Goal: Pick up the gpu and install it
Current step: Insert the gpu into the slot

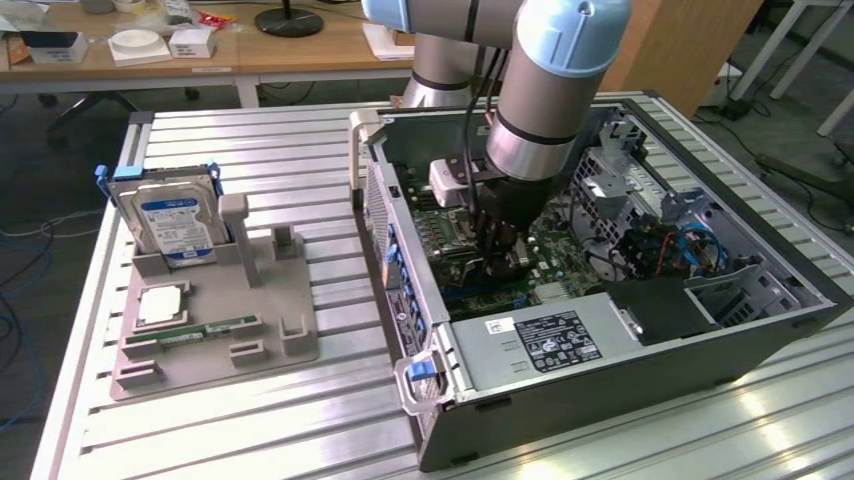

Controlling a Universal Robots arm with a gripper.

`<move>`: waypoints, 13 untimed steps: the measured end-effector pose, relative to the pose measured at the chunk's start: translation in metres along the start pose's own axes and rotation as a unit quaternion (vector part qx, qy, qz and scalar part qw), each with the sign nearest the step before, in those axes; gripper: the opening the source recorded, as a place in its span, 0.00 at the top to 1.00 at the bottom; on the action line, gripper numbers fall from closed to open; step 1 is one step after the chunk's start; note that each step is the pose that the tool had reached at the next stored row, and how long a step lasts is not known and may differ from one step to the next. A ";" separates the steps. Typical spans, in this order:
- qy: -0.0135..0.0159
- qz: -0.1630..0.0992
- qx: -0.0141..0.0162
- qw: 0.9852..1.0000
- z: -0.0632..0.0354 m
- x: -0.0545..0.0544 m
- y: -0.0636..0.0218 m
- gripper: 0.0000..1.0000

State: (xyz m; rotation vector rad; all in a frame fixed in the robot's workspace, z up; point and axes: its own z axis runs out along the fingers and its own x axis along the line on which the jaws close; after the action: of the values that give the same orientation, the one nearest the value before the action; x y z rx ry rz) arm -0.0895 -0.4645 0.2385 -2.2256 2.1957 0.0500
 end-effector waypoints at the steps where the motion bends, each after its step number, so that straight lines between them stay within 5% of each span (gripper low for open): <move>1: 0.000 0.000 0.000 1.000 0.0003 0.000 0.0000 0.73; 13: 0.000 0.000 0.000 1.000 0.0047 0.000 0.0003 0.73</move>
State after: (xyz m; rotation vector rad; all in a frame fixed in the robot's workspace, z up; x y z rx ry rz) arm -0.0898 -0.4645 0.2338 -2.2253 2.1954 0.0503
